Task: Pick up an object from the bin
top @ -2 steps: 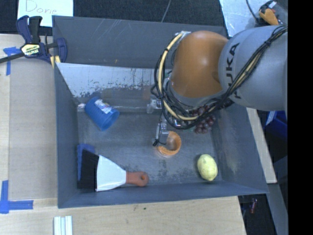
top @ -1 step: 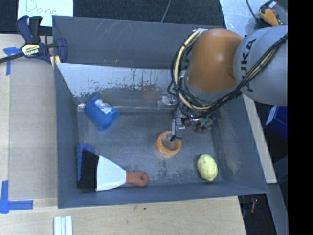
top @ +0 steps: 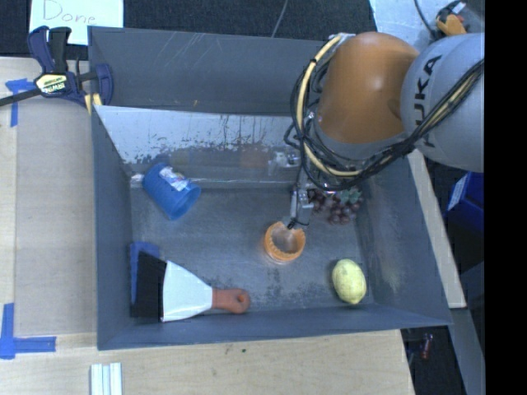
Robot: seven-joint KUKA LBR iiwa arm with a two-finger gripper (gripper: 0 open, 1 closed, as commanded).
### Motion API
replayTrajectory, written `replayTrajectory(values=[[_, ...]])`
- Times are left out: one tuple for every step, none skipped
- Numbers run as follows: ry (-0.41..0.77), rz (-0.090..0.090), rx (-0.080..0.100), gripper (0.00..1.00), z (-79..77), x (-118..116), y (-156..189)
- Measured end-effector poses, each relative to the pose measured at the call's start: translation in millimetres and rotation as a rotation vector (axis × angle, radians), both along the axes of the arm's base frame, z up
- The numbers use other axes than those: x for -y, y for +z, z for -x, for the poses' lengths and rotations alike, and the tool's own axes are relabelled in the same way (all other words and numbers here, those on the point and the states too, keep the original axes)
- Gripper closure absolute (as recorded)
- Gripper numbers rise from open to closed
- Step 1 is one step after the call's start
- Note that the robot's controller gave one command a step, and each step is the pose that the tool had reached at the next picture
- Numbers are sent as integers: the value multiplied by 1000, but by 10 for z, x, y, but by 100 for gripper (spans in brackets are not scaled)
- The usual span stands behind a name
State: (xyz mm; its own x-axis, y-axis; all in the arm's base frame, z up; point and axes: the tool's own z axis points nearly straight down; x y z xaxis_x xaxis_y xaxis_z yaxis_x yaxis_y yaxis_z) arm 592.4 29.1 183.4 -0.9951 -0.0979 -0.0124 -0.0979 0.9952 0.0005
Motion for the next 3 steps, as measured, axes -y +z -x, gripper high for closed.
replayTrajectory(values=[[166, 5, -1, 0, -190, 642, -728], [-181, -3, 4, 0, -277, 198, -648], [-162, 1, -1, 0, -195, 1103, -972]])
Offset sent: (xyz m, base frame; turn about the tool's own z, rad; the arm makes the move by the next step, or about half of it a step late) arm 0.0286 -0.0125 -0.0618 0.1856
